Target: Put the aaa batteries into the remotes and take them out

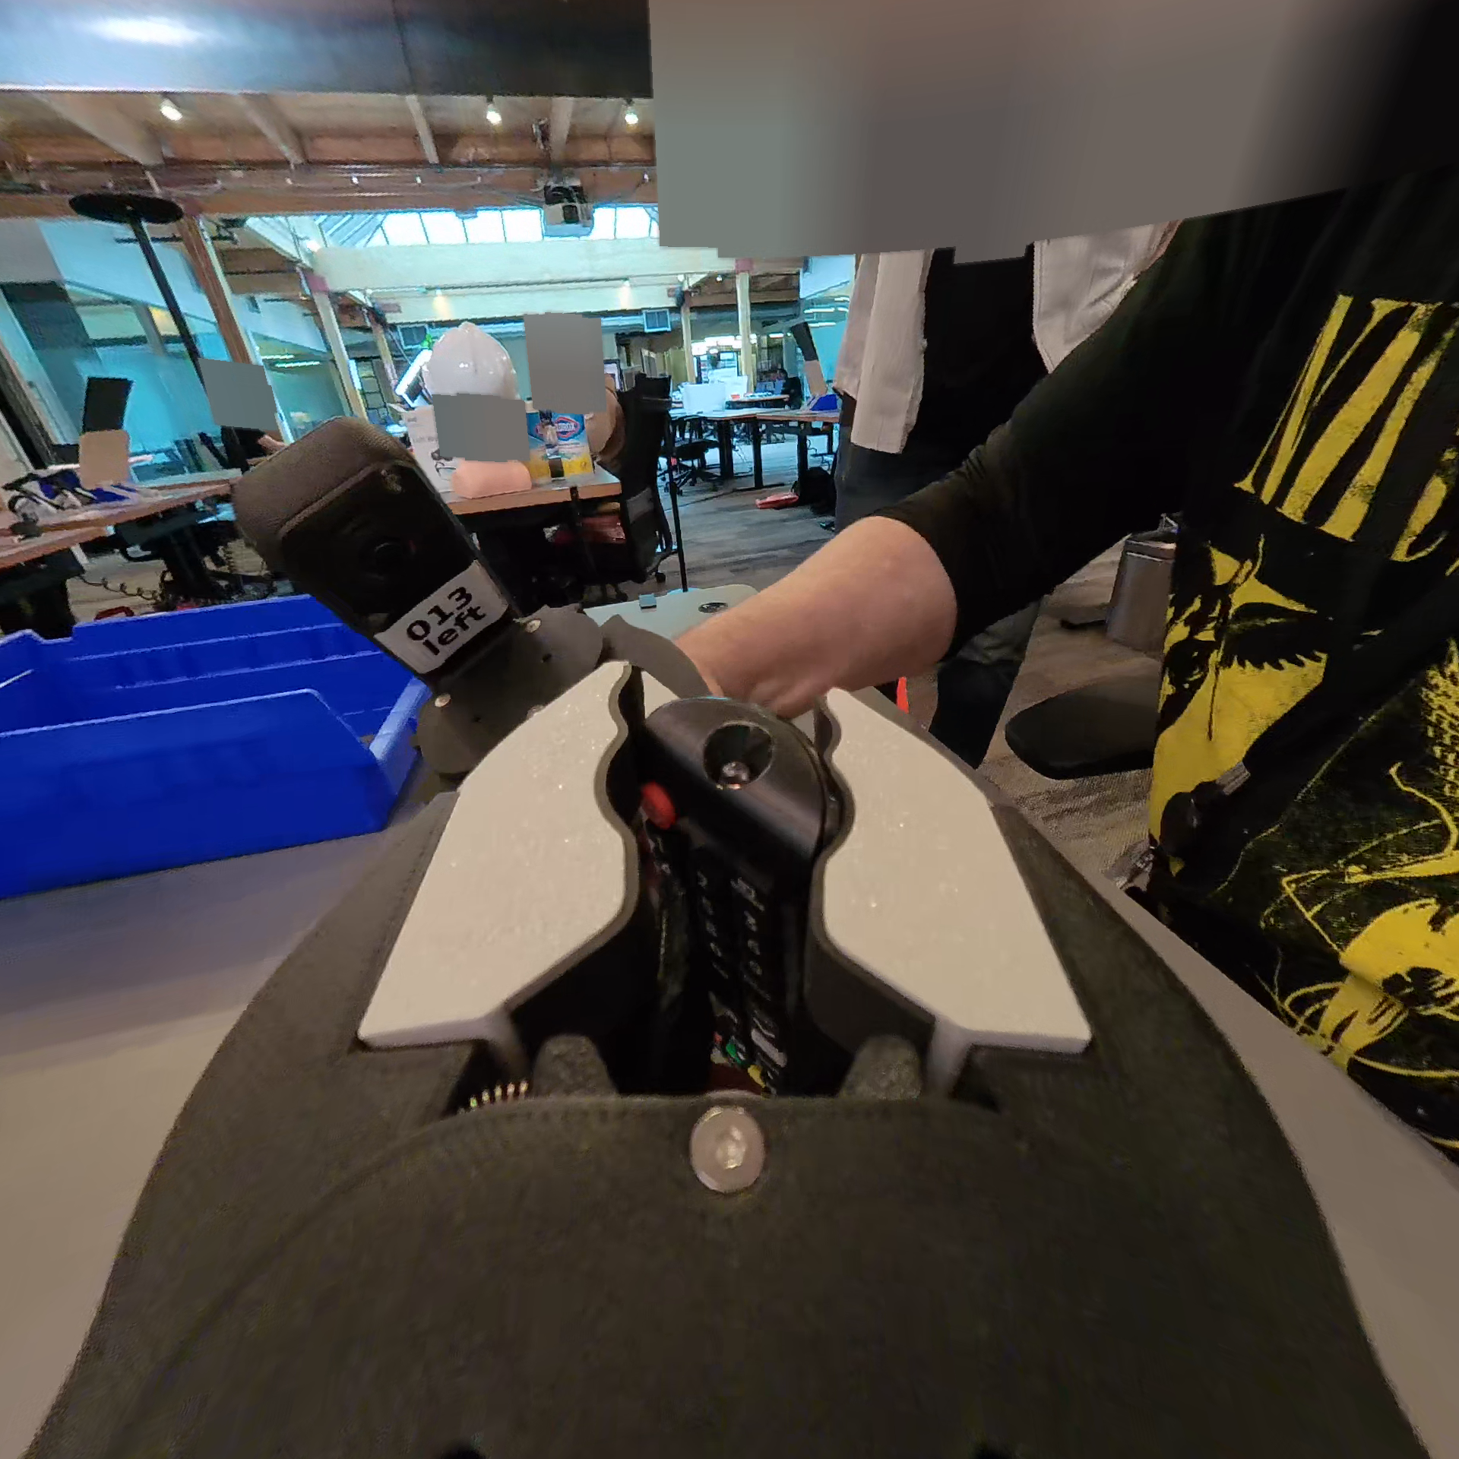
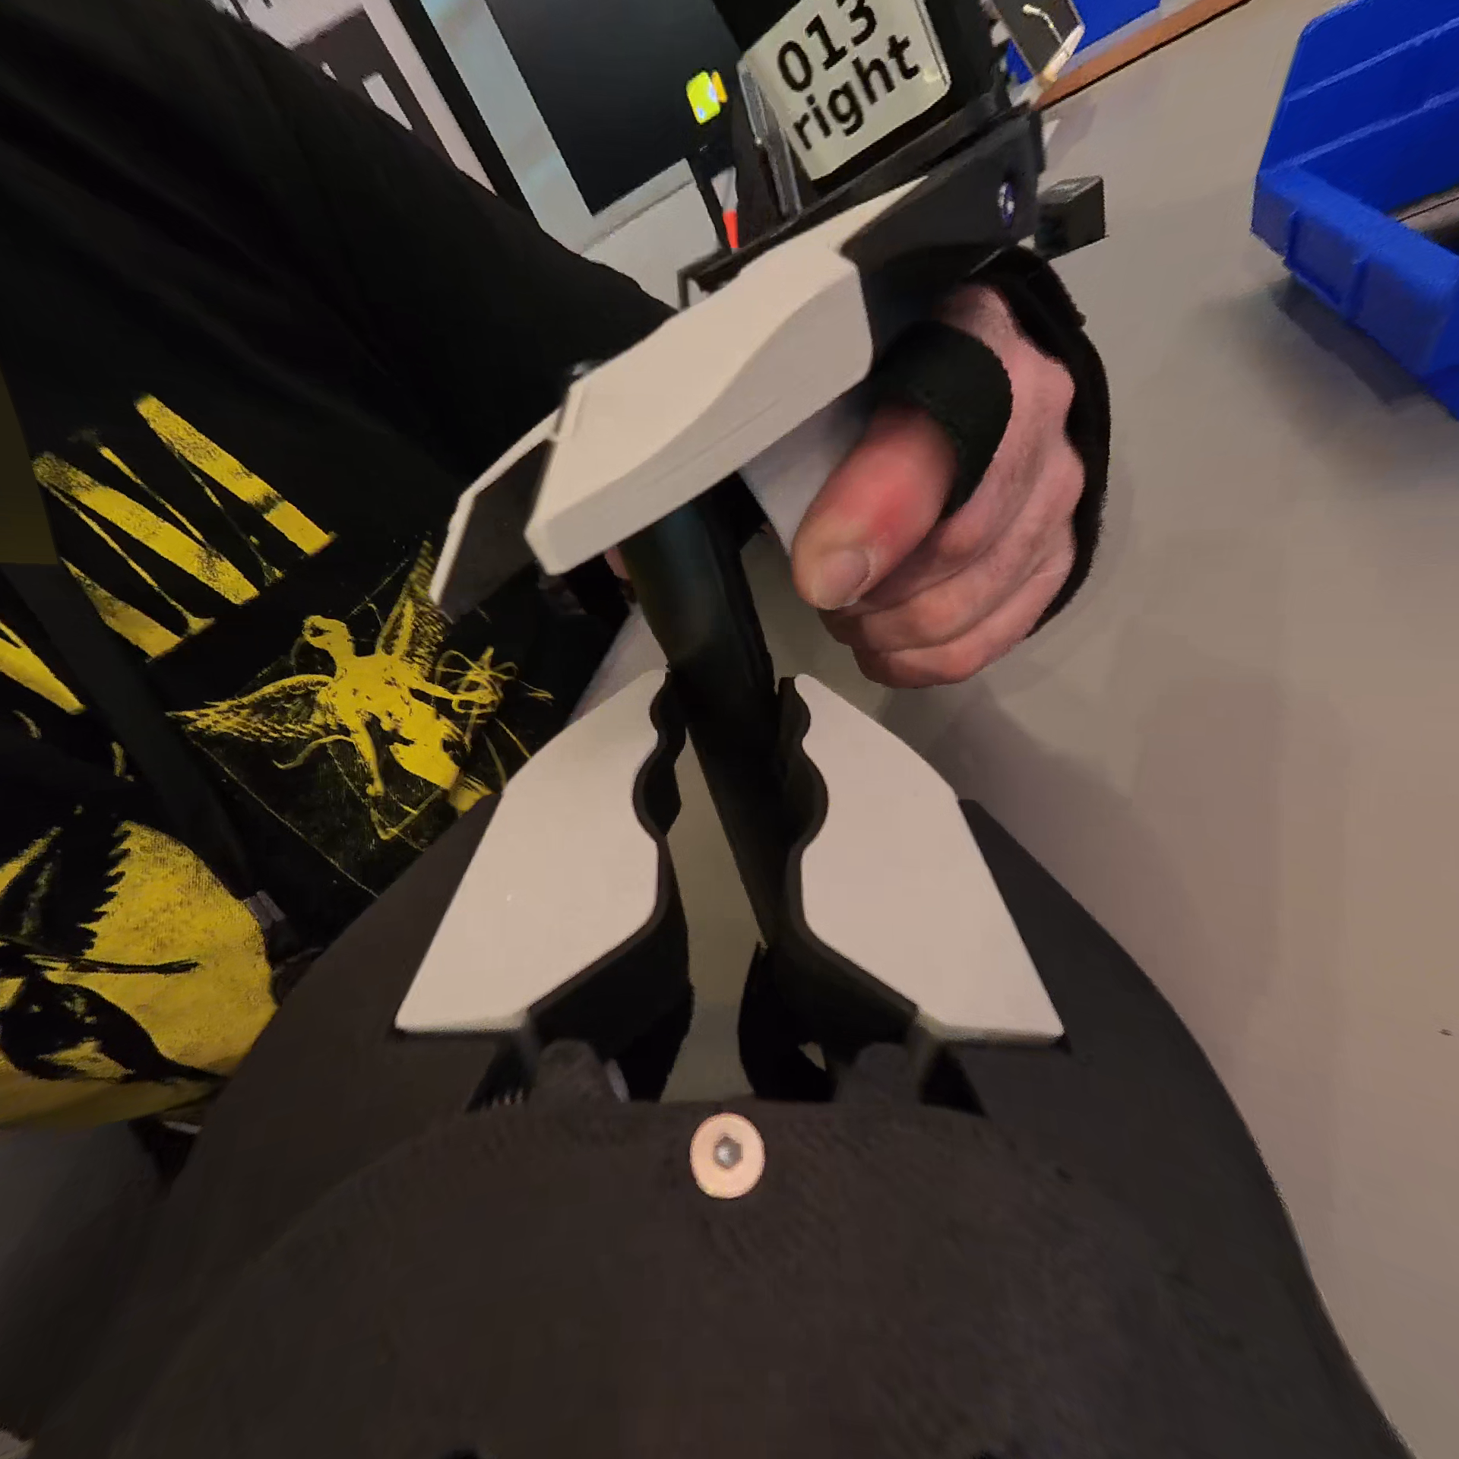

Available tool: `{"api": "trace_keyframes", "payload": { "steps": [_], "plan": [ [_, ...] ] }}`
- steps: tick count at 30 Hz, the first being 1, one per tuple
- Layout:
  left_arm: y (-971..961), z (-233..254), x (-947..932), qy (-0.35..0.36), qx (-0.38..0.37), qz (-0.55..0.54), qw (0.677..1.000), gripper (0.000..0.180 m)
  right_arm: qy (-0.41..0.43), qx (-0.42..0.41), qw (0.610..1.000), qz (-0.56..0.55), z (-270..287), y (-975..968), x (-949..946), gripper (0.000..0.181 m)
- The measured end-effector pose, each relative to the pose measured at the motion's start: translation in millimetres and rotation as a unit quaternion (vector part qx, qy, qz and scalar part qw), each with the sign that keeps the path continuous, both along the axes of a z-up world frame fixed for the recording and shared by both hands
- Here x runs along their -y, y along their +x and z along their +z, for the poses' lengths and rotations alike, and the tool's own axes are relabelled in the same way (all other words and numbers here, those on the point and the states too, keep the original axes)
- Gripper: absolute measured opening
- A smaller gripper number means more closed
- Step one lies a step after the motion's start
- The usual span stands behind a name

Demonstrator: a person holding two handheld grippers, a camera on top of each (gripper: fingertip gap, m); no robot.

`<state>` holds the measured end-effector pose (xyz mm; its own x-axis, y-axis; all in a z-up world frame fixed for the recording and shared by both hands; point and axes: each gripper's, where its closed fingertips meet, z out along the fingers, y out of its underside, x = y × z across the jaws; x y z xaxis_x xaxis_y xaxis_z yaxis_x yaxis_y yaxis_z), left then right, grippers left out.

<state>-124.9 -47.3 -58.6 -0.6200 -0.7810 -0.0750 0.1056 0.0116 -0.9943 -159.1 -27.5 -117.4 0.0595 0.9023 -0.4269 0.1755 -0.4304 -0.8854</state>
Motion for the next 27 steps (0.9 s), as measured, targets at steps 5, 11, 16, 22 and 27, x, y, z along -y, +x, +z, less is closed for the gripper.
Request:
{"api": "trace_keyframes", "payload": {
  "steps": [5, 11, 16, 22, 27],
  "plan": [
    [-2, 2, 11, 0.028, 0.016, -0.034, 0.999, 0.045, 0.018, -0.005, 1.0, 0.013, 2, 0, 7, 0.024],
    [-8, -3, 20, 0.069, 0.008, -0.091, 0.993, 0.057, -0.034, -0.072, 0.988, 0.13, -1, -2, 26, 0.021],
    [-12, -6, 25, 0.053, -0.006, -0.129, 0.99, 0.063, 0.004, -0.061, 0.982, 0.177, 10, -4, 25, 0.021],
    [-19, -21, 40, 0.074, -0.053, -0.171, 0.981, 0.062, -0.021, -0.052, 0.967, 0.247, 1, -6, 38, 0.021],
    [-14, -17, 32, 0.069, -0.03, -0.112, 0.991, 0.061, -0.029, -0.025, 0.979, 0.201, 2, -4, 25, 0.025]
  ]
}}
